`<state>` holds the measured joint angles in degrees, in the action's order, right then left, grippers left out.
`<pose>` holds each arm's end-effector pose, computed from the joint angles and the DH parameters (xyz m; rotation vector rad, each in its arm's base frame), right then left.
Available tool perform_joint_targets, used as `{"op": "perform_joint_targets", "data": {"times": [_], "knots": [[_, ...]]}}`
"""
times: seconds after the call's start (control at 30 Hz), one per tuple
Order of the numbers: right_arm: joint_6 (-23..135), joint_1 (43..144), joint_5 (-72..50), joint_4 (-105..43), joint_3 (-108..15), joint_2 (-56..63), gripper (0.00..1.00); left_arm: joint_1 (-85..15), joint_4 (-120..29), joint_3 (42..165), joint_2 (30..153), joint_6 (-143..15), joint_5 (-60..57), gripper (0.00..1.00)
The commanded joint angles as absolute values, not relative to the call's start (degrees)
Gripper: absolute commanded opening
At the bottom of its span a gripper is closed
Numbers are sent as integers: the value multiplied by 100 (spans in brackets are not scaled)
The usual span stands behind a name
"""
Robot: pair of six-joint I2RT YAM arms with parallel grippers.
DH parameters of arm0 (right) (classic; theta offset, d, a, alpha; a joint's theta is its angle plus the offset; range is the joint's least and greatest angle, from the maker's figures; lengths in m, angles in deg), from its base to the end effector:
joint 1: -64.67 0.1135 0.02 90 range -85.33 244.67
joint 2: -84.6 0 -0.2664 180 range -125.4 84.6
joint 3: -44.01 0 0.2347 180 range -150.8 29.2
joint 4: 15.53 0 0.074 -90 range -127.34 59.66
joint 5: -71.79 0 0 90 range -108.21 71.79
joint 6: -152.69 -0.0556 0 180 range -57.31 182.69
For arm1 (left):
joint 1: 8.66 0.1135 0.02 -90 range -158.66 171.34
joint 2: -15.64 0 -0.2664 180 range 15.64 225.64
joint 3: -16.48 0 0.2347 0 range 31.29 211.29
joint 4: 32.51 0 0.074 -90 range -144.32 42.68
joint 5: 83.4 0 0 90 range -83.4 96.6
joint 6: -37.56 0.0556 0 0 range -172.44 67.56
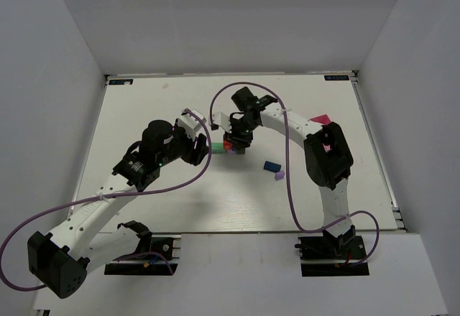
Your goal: Build the wood block tower
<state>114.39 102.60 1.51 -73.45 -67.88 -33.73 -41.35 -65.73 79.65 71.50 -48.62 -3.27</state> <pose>0.3310 0.2818 0.2078 -1.9299 1.7946 0.3825 0.1793 -0.1264 0.3076 0.7466 1.9102 -0.4908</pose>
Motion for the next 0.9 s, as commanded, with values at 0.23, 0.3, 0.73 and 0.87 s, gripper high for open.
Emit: {"op": "perform_joint_targets", "data": {"times": [0.23,0.3,0.73,0.87], "knots": [[11516,10273,262,-7385,-7056,-3441,22,-4101,-6534,7937,7004,-4874,-404,67],[11524,10273,253,-7394,-7065,-3458,22,-4101,-6534,7937,7004,-4874,-404,67],[11507,10255,218,-7393,-7056,-3476,23,-4101,-6534,7937,6952,-4874,-404,68],[11507,10255,209,-7394,-7047,-3476,23,-4101,-6534,7937,6952,-4874,-404,68]]}}
